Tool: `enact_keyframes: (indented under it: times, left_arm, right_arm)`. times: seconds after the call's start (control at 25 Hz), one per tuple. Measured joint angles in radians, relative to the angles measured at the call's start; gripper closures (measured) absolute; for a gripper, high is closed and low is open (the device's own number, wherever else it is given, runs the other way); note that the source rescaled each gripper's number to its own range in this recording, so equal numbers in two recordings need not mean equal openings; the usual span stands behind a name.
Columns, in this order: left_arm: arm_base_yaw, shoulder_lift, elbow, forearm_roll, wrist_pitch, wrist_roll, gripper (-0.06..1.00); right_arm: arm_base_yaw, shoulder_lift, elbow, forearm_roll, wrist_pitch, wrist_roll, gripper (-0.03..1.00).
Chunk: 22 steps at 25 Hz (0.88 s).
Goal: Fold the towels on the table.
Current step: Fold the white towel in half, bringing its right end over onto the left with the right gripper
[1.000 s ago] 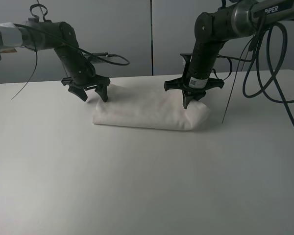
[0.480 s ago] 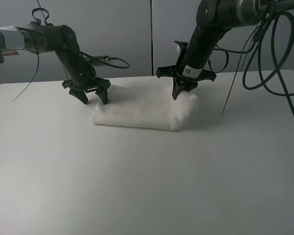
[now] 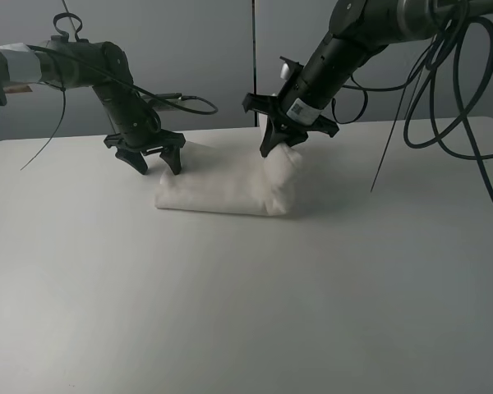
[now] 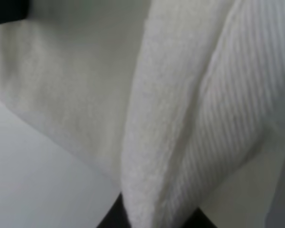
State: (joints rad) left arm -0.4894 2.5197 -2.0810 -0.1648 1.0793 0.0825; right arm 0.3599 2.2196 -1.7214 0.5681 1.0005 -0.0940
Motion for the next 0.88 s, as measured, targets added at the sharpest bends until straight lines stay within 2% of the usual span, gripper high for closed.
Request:
enact_keyframes:
  times: [0.24,0.44,0.88]
  left_arm:
    - [0.0,0.0,0.0,0.0,0.004,0.007,0.0]
    - [0.0,0.0,-0.002,-0.005,0.004,0.007,0.0]
    - [0.0,0.002,-0.003,-0.037,0.007,0.025,0.0]
  right_arm:
    - [0.0,0.0,-0.002,0.173,-0.044,-0.074,0.87]
    - [0.0,0.0,-0.002,0.271,-0.06,-0.142,0.87]
    - [0.039,0.0,-0.002,0.302,-0.132,-0.183,0.87]
